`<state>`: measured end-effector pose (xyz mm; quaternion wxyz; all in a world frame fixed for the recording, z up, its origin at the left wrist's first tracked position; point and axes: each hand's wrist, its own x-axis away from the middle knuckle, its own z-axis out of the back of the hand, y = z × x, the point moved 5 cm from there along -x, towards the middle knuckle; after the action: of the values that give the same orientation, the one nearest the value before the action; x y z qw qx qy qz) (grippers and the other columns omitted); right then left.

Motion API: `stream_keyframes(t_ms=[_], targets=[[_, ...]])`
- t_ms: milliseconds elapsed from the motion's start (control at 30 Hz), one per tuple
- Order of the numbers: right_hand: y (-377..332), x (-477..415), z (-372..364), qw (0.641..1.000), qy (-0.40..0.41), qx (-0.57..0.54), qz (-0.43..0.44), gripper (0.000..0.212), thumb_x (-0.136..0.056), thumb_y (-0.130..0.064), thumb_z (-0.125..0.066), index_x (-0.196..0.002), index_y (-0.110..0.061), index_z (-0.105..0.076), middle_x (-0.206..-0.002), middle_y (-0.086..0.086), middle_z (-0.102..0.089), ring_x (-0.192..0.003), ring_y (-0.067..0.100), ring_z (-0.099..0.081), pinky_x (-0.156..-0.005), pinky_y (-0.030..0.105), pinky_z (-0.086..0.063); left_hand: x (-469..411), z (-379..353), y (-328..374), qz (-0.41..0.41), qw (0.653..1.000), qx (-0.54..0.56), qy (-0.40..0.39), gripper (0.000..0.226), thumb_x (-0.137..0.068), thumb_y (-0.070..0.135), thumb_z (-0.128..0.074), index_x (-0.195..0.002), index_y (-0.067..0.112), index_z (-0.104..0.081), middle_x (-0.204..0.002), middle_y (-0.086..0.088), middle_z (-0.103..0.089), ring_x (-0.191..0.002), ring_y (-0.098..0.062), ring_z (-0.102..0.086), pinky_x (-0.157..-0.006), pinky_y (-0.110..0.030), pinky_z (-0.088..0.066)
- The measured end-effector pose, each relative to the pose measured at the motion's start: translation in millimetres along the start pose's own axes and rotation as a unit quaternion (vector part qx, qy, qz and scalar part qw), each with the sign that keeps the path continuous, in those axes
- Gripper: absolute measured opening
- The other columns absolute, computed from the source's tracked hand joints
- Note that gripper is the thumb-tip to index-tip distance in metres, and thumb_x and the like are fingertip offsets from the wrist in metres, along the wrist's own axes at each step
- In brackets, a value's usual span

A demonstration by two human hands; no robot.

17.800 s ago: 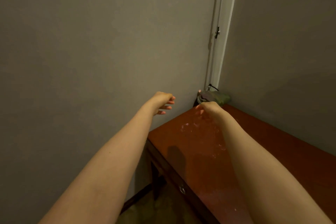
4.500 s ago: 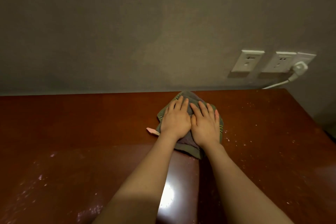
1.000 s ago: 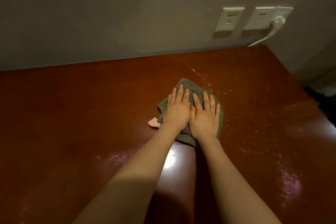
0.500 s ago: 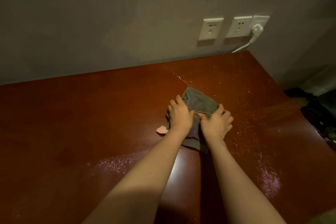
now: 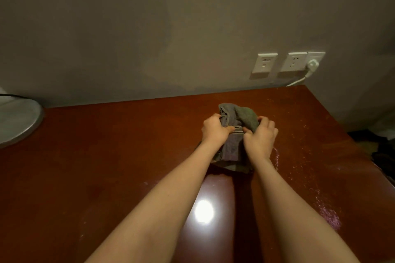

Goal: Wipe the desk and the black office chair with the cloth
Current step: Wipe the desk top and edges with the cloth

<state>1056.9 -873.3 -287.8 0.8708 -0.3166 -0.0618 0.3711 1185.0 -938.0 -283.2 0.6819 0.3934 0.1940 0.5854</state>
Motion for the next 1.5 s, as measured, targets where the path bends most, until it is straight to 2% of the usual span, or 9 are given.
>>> stream_keyframes(t_ms=[433, 800, 900, 1033, 1100, 1267, 1367, 1433, 1500], targets=[[-142.0, 121.8, -27.3, 0.991, -0.066, -0.015, 0.115, 0.045, -0.085, -0.019, -0.063, -0.126, -0.007, -0.048, -0.127, 0.012, -0.046, -0.117, 0.03, -0.038, -0.096, 0.036, -0.034, 74.2, 161.2, -97.3, 0.081, 0.992, 0.038, 0.089, 0.065, -0.079, 0.036, -0.073, -0.133, 0.008, -0.05, -0.131, -0.011, -0.056, -0.119, -0.026, -0.052, -0.093, -0.033, -0.043], [-223.7, 253.8, -107.7, 0.967, -0.201, -0.027, 0.153, 0.043, -0.087, -0.023, -0.061, -0.126, -0.009, -0.047, -0.128, 0.009, -0.045, -0.12, 0.028, -0.039, -0.094, 0.036, -0.039, 145.4, 266.8, -224.7, 0.189, 0.976, 0.031, 0.108, 0.029, -0.079, 0.028, -0.073, -0.102, 0.01, -0.068, -0.107, -0.007, -0.067, -0.094, -0.021, -0.059, -0.073, -0.028, -0.043], [-235.2, 288.2, -133.2, 0.958, -0.241, -0.015, 0.157, 0.044, -0.088, -0.023, -0.06, -0.127, -0.009, -0.047, -0.129, 0.01, -0.045, -0.12, 0.029, -0.039, -0.094, 0.037, -0.04, 162.3, 284.8, -261.4, 0.223, 0.969, 0.026, 0.106, 0.031, -0.08, 0.026, -0.072, -0.103, 0.007, -0.066, -0.107, -0.006, -0.064, -0.097, -0.024, -0.058, -0.075, -0.03, -0.042], [-237.7, 319.9, -161.7, 0.948, -0.272, 0.034, 0.162, 0.046, -0.087, -0.02, -0.057, -0.129, -0.007, -0.043, -0.131, 0.012, -0.042, -0.121, 0.031, -0.038, -0.095, 0.038, -0.04, 174.1, 286.5, -304.0, 0.253, 0.964, 0.001, 0.081, 0.022, -0.079, 0.029, -0.072, -0.085, 0.012, -0.061, -0.098, -0.007, -0.061, -0.086, -0.023, -0.055, -0.073, -0.033, -0.045], [-230.8, 332.0, -173.3, 0.944, -0.275, 0.085, 0.164, 0.047, -0.087, -0.021, -0.058, -0.13, -0.008, -0.041, -0.132, 0.013, -0.04, -0.121, 0.032, -0.037, -0.095, 0.038, -0.04, 177.2, 275.1, -321.3, 0.26, 0.963, -0.02, 0.071, 0.029, -0.081, 0.028, -0.071, -0.102, 0.01, -0.061, -0.111, -0.009, -0.06, -0.1, -0.027, -0.057, -0.079, -0.033, -0.046], [-223.3, 354.6, -198.7, 0.92, -0.254, 0.181, 0.236, 0.066, -0.091, -0.023, -0.051, -0.147, -0.013, -0.017, -0.153, 0.014, -0.015, -0.139, 0.032, -0.018, -0.108, 0.042, -0.023, 179.3, 251.1, -336.4, 0.157, 0.97, -0.136, 0.122, 0.071, -0.09, 0.023, -0.057, -0.146, 0.01, -0.017, -0.15, -0.015, -0.018, -0.137, -0.033, -0.022, -0.109, -0.039, -0.027], [-219.9, 370.4, -218.8, 0.876, -0.28, 0.195, 0.342, 0.059, -0.1, -0.024, -0.031, -0.152, -0.018, -0.004, -0.159, 0.007, 0.007, -0.146, 0.026, 0.008, -0.116, 0.044, 0.005, 168.0, 230.3, -343.6, 0.064, 0.974, -0.215, 0.039, 0.064, -0.099, 0.023, -0.035, -0.151, 0.012, 0.0, -0.158, -0.007, 0.008, -0.146, -0.023, 0.005, -0.119, -0.036, -0.003], [-209.6, 373.0, -223.3, 0.873, -0.283, 0.157, 0.366, 0.058, -0.096, -0.034, -0.015, -0.152, -0.018, -0.01, -0.159, 0.006, 0.002, -0.146, 0.023, 0.009, -0.113, 0.039, 0.016, 164.9, 219.1, -355.7, 0.06, 0.967, -0.246, -0.007, 0.058, -0.102, 0.026, -0.025, -0.15, 0.011, 0.005, -0.157, -0.006, 0.014, -0.145, -0.019, 0.012, -0.118, -0.033, 0.004], [-203.5, 370.8, -221.2, 0.889, -0.271, 0.096, 0.356, 0.076, -0.081, -0.043, 0.001, -0.15, -0.019, -0.021, -0.159, 0.003, -0.008, -0.147, 0.019, 0.003, -0.11, 0.032, 0.02, 164.8, 215.3, -362.2, 0.058, 0.968, -0.245, -0.003, 0.057, -0.103, 0.031, -0.02, -0.15, 0.01, 0.005, -0.157, -0.006, 0.015, -0.145, -0.018, 0.013, -0.117, -0.033, 0.005]])
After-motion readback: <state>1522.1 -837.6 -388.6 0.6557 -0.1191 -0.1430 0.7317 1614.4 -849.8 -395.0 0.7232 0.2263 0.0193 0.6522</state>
